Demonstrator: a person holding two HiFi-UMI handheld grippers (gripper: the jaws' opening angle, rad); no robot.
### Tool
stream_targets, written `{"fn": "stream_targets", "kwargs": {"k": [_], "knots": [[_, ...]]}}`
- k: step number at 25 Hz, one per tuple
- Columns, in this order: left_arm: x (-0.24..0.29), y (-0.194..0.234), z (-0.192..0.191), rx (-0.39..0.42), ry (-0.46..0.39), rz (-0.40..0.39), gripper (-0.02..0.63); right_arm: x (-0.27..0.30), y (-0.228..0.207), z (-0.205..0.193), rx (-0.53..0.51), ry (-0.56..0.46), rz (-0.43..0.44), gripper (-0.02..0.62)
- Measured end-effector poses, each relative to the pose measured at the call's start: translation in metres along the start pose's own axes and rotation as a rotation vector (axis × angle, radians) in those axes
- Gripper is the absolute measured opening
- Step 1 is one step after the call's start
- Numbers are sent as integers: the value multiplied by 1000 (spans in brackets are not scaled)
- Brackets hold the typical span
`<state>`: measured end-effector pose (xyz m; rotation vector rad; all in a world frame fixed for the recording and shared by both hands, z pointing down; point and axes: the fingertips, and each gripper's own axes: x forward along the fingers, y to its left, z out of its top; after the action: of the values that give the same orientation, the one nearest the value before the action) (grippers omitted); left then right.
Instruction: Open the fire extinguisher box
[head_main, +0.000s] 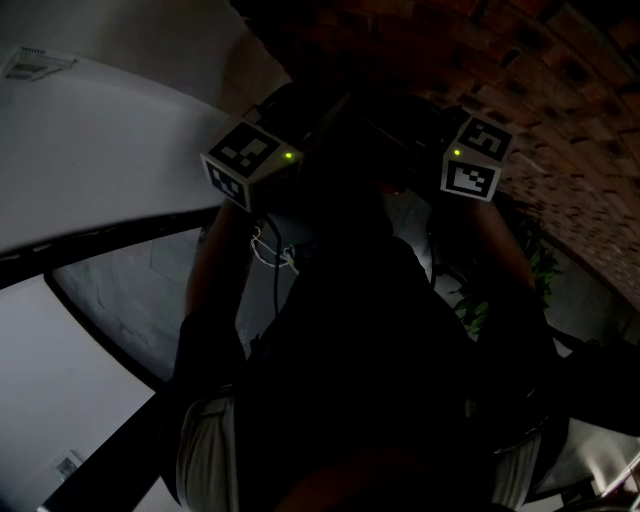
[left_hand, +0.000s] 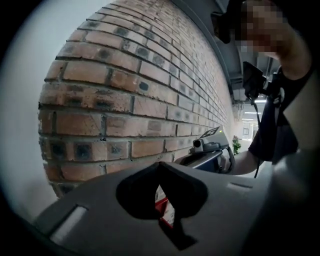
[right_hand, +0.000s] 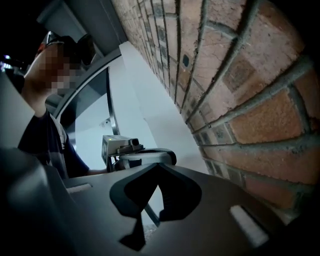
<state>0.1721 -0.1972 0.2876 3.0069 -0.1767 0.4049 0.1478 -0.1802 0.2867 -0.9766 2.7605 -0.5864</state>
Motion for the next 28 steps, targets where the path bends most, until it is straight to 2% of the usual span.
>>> {"fn": "stream_targets", "kwargs": {"k": [3,5,10,13,16,19,23,28], "knots": [[-3,-4,0,28,12,36,-5,-2,2,-2,48,-2,44,2],[-4,-9,-5,38,28,44,-5,-8,1,-8,64,14,43,2],[-8,-8,-12,4,46,70,-5,-16,-10,-13,113,1,46,2],[-7,-18,-18,-8,67,43,-5,-24,-19,-20,188,-1,60,2],[-2,-26,-21,23,99,30,-5,-29,-28,-32,233,19,73,2],[6,-31,-24,45,122,26,-5,-40,-37,-49,239,69,45,2],[14,-34,-23,39,125,24,-5,-52,-37,-55,245,100,50,2],[24,-52,-19,81,136,-32,-5,-69,-42,-70,258,151,9,2]]}}
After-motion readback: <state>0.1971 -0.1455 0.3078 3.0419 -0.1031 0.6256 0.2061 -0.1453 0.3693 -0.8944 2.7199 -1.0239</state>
